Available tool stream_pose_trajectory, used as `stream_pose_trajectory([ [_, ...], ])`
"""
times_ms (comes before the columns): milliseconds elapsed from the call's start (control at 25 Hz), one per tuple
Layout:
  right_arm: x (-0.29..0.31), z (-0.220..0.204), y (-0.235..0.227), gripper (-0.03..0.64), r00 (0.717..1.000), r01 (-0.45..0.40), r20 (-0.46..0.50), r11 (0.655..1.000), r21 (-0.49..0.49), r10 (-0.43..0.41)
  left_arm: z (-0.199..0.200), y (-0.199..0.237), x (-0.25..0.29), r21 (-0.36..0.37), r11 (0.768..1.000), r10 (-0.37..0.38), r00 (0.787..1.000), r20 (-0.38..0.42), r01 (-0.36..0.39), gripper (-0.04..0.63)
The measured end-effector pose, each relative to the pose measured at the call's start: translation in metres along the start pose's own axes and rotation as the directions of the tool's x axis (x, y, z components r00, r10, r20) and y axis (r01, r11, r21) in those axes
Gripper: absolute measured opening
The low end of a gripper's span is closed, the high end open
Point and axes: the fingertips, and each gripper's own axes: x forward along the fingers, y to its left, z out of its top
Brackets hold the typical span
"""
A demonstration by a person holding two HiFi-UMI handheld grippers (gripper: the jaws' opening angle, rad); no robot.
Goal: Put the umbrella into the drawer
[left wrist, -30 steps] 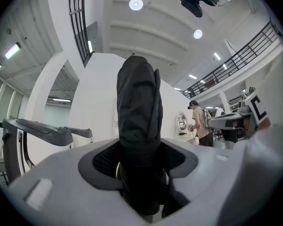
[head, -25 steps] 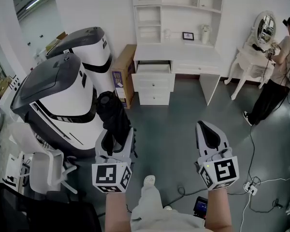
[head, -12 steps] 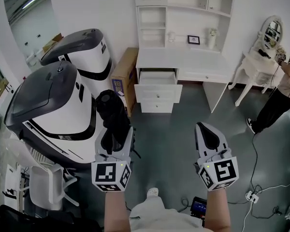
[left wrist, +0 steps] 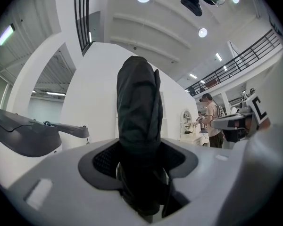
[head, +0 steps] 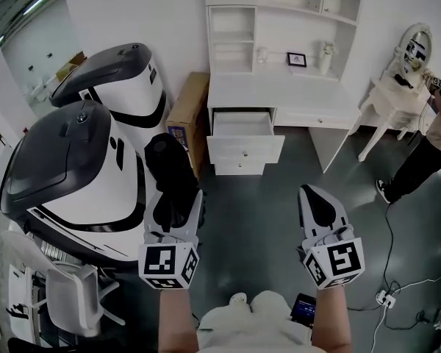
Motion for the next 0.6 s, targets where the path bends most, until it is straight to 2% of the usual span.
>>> stream_pose_trajectory([
  [160, 0.013, -0.002, -0.006, 0.008, 1.000, 0.013, 0.004, 1.000, 0.018, -0.013, -0.002, 0.006, 0.008, 0.013, 1.000, -0.007, 1.000, 0.000, 0.007, 0.245],
  [400, 0.034, -0.005, -0.013, 0.008, 1.000, 0.009, 0.001, 1.000, -0.018, -0.009, -0.004, 0.019, 0.024, 0.001, 1.000, 0.016, 1.000, 0.002, -0.016, 0.245],
  [600, 0.057, -0.008, -0.030, 0.008, 1.000, 0.004, -0.001, 1.000, -0.015, -0.004, -0.001, 0.024, 0.044, 0.021, 1.000, 0.023, 1.000, 0.005, -0.023, 0.245],
])
